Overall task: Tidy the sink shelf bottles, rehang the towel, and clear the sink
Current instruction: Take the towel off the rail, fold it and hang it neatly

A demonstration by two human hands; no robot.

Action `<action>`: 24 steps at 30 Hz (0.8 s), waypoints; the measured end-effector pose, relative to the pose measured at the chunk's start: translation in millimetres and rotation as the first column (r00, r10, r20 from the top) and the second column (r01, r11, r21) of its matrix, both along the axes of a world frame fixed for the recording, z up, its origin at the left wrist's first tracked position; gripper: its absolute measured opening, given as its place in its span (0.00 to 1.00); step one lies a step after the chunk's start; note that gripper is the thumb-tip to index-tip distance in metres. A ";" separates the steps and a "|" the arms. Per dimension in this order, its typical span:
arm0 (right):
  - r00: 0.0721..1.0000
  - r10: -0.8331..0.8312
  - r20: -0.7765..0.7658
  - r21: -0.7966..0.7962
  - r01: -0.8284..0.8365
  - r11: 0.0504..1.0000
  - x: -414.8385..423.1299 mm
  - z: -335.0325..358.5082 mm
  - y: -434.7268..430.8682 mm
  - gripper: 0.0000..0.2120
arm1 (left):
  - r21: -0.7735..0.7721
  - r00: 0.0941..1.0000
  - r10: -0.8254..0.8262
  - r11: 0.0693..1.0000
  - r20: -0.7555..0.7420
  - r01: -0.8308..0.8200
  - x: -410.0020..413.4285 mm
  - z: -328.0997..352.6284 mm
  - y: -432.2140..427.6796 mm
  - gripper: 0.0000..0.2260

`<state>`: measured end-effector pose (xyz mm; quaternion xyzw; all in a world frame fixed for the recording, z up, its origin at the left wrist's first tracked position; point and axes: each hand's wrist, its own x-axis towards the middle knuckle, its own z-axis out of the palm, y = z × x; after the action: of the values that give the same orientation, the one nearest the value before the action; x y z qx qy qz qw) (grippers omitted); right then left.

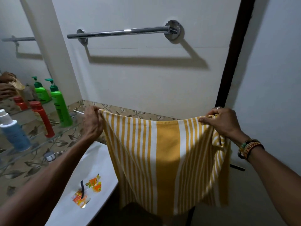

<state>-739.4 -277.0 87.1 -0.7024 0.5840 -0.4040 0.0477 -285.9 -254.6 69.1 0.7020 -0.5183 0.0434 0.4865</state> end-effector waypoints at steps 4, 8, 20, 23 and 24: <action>0.999 -0.038 0.002 -0.050 0.038 0.998 15.7 6.0 0.6 0.14 | -0.020 0.999 -0.027 0.999 -0.041 0.026 -12.3 4.6 2.7 0.10; 0.998 -0.069 -0.005 -0.103 0.068 0.992 27.6 9.2 1.6 0.13 | -0.045 0.998 -0.054 0.998 -0.029 0.053 -17.0 13.0 6.4 0.09; 0.894 0.430 -0.129 0.197 -0.402 0.894 116.6 18.5 19.5 0.42 | -0.076 0.844 -0.510 0.847 0.165 0.527 -89.6 42.1 16.3 0.08; 0.815 0.579 -0.025 0.276 -0.551 0.787 144.9 23.3 24.9 0.34 | 0.045 0.737 -0.625 0.770 0.255 0.637 -106.2 49.2 21.2 0.08; 0.798 0.601 0.042 0.302 -0.583 0.754 151.3 23.4 25.7 0.26 | 0.085 0.720 -0.639 0.761 0.271 0.643 -109.4 50.3 22.4 0.08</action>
<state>-588.1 -251.3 110.6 -0.8466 0.3872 -0.2545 0.2620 -395.3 -232.2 119.4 0.4618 -0.7928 -0.0233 0.3971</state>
